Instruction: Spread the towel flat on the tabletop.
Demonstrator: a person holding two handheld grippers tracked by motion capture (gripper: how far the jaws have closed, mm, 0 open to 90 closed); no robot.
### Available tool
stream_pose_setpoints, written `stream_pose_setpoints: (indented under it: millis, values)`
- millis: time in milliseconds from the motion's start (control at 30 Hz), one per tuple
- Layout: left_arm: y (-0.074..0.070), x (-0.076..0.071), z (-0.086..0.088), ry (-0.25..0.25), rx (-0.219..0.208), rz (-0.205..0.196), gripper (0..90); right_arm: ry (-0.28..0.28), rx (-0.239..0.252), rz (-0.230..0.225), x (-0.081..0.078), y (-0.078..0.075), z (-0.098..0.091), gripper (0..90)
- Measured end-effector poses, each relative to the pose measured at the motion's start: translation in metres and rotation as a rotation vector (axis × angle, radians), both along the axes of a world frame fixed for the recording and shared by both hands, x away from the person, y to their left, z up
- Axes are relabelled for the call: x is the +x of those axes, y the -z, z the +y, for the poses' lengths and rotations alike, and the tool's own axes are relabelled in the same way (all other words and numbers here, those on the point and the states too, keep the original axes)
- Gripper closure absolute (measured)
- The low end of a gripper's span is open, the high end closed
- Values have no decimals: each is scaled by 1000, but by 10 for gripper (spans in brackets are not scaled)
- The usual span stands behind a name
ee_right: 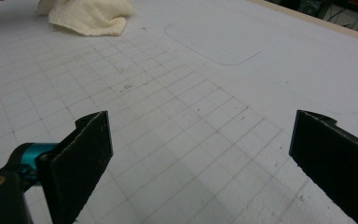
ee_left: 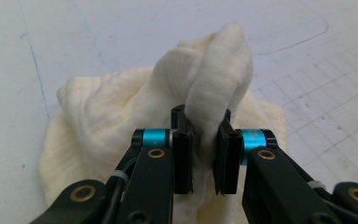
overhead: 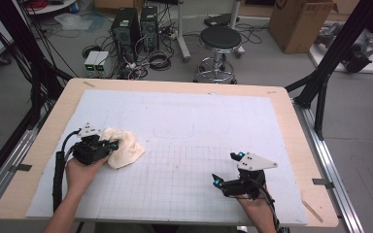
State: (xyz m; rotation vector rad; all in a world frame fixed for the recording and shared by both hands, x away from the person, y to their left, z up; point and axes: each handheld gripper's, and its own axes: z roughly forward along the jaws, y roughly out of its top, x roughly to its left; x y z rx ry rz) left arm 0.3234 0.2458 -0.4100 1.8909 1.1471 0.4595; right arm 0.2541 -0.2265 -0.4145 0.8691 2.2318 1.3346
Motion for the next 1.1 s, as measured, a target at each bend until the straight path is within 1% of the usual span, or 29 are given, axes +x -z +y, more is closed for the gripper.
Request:
stream_pose_setpoints:
  millis: [133,200,300,367,433,567,767,967,1100]
  values:
    - [-11,-4,-6,27,-31,-25,801,2,0,-8,1,-1,-1,53]
    - [-16,-6,-10,42,-60,-34,801,5,2,-3,0,-1,-1,53]
    - [-24,-9,-18,75,-66,-45,802,4,2,-14,1,-1,-1,53]
    - [-30,-11,-24,92,-83,-61,802,5,2,-14,1,-1,-1,53]
    - [-35,-12,-30,112,-103,-68,802,4,3,-15,1,-1,-1,53]
    - [-44,-15,-44,159,-129,-71,802,4,5,-15,1,-2,-1,53]
    - [-55,-21,-74,241,-184,-81,802,9,11,-16,0,-3,-2,53]
    - [-58,-29,-112,328,-197,-81,801,13,22,-26,1,-4,-4,53]
    - [-52,-32,-136,367,-195,-71,800,15,22,-28,1,-4,-5,53]
